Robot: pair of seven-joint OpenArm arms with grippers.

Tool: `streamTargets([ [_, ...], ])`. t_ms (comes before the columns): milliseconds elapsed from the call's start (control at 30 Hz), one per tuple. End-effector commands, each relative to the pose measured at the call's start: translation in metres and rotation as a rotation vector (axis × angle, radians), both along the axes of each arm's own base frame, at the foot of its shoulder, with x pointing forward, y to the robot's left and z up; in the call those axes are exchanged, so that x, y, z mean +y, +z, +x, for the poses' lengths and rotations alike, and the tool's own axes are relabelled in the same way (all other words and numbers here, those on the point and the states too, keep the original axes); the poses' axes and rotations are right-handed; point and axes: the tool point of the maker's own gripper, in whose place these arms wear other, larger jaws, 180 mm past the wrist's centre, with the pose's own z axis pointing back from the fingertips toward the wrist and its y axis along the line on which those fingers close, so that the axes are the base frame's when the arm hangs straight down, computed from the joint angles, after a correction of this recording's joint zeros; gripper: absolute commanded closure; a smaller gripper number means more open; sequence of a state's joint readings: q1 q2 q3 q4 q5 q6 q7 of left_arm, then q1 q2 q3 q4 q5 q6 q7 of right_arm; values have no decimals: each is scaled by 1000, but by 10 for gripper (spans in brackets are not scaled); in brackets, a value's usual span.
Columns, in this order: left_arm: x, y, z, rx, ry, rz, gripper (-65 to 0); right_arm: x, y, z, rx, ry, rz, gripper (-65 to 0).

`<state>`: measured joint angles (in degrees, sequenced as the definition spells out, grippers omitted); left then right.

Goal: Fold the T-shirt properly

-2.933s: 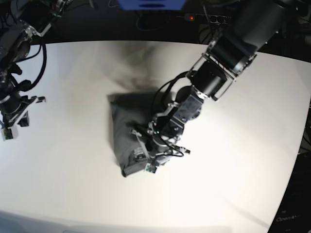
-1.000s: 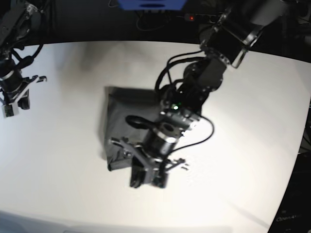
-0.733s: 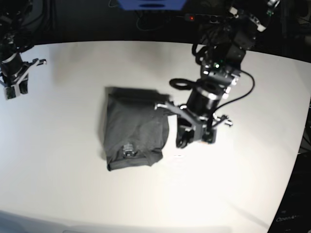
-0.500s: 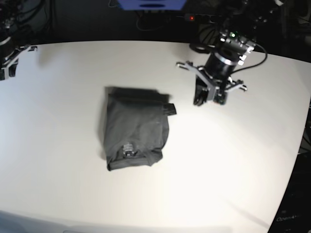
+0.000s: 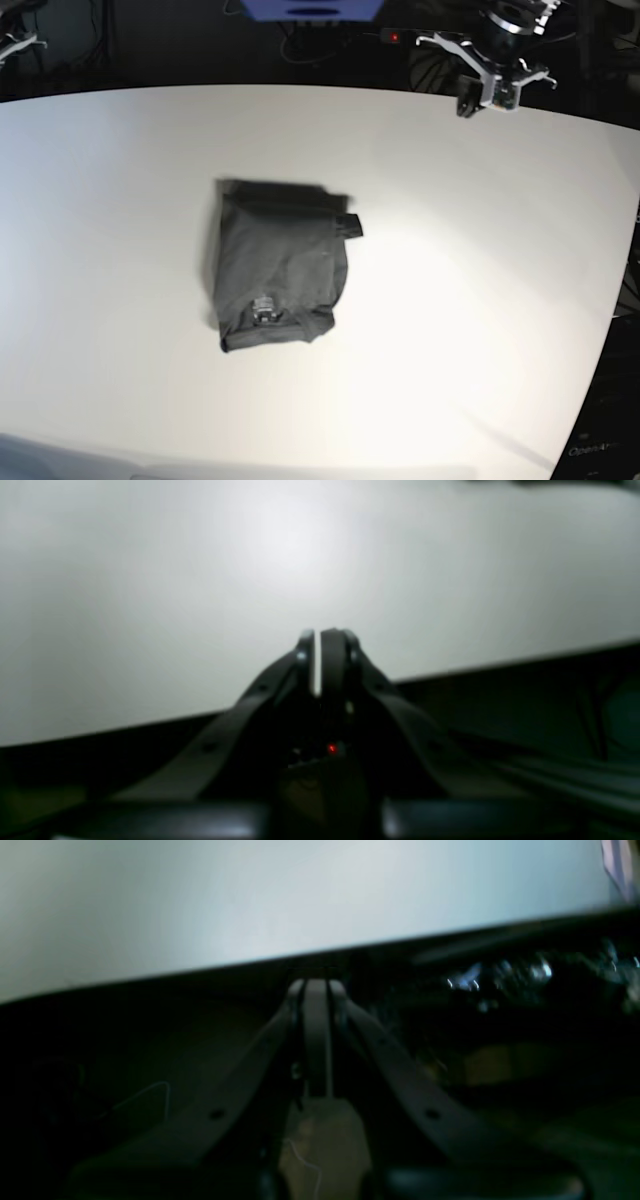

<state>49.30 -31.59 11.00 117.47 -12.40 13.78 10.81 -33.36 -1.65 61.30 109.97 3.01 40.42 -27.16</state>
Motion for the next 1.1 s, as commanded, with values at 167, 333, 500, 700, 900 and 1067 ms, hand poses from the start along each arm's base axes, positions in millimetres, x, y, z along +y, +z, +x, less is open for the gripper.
streamTargets([
  [167, 16, -5, -45, 92, -15, 50, -22, -25, 12, -49, 118, -120, -114, -3],
  [333, 22, -13, -82, 199, -40, 71, -22, -34, 1, -89, 244, -199, -128, -3],
  [500, 43, -20, -124, 315, -23, 127, -22, -39, -22, -120, 262, -229, -102, -3],
  [700, 75, -31, -156, 406, 13, 206, -22, -36, -60, -142, 244, -266, -44, -3],
  [900, 111, -62, -216, 569, 50, 295, -22, -22, -109, -161, 236, -276, 37, -3],
  [1067, 142, -89, -250, 668, 102, 370, -22, -3, -159, -163, 243, -285, 161, -3],
])
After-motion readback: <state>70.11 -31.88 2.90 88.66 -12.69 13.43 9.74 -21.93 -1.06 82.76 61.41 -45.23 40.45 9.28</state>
